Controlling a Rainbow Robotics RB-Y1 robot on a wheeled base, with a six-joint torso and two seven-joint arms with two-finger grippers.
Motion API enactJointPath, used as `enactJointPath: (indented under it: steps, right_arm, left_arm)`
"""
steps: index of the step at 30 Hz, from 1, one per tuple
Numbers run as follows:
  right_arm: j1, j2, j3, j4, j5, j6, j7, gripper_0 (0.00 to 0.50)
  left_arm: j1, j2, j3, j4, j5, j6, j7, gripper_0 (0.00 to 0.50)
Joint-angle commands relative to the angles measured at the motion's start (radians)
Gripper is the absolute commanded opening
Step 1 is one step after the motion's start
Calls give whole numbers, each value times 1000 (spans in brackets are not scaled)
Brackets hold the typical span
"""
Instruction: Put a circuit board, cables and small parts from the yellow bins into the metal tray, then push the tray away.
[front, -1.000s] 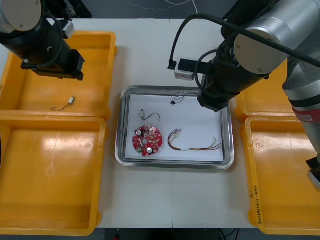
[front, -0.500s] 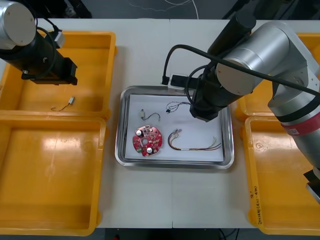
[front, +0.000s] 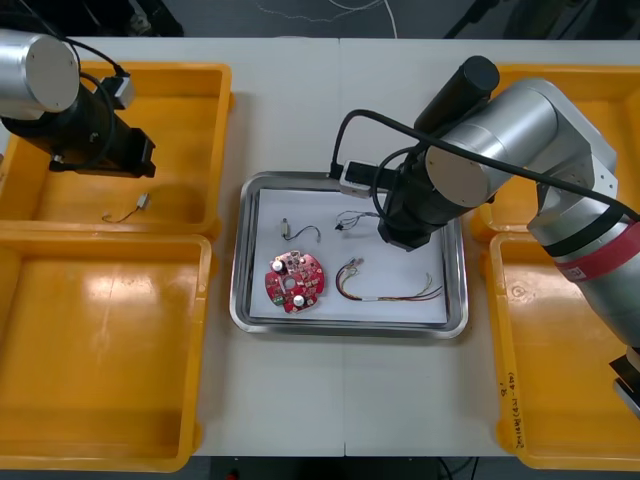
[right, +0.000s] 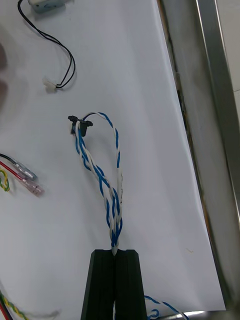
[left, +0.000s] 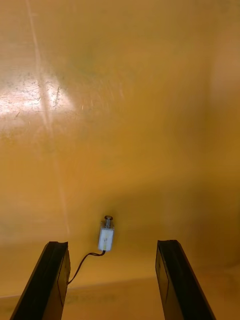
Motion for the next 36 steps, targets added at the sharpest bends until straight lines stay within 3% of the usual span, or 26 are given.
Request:
enactJointPath:
  steps: [1,18,21,24,26,28,30,31,32,36]
  right_arm:
    - [7,3,35,29,13,-43,39,0]
    - [21,4,75,77,37,-119,37,7]
    - [26,4,75,75,37,-121,34,44]
    - [29,4,75,75,39,-128,34,113]
    - [29,4,75,75,37,-133,33,181]
    - [30,4,75,75,37,-135,31,287]
    - [30,4,73,77,36,-136,30,362]
    - [30,4,75,77,34,-136,30,430]
    - [30,4,75,75,32,-136,30,491]
    - [30,4,75,77,29,-136,28,500]
  left_arm:
    - [50,45,-27,-10,-5,-60,-69,500]
    - [133,45,-83,-10,7,-185,-88,500]
    - [140,45,-85,-10,9,-198,-88,500]
    - [143,45,-88,-10,9,-204,-89,500]
    - [145,45,-96,-10,7,-210,-91,500]
    - [145,45,-96,-10,9,-212,-91,500]
    - [145,45,-96,-10,7,-212,-94,235]
    - [145,45,-97,-10,7,-212,-94,3]
    - [145,45,-100,-10,6,-213,-95,0]
    - [145,47,-117,-10,1,-227,-97,0]
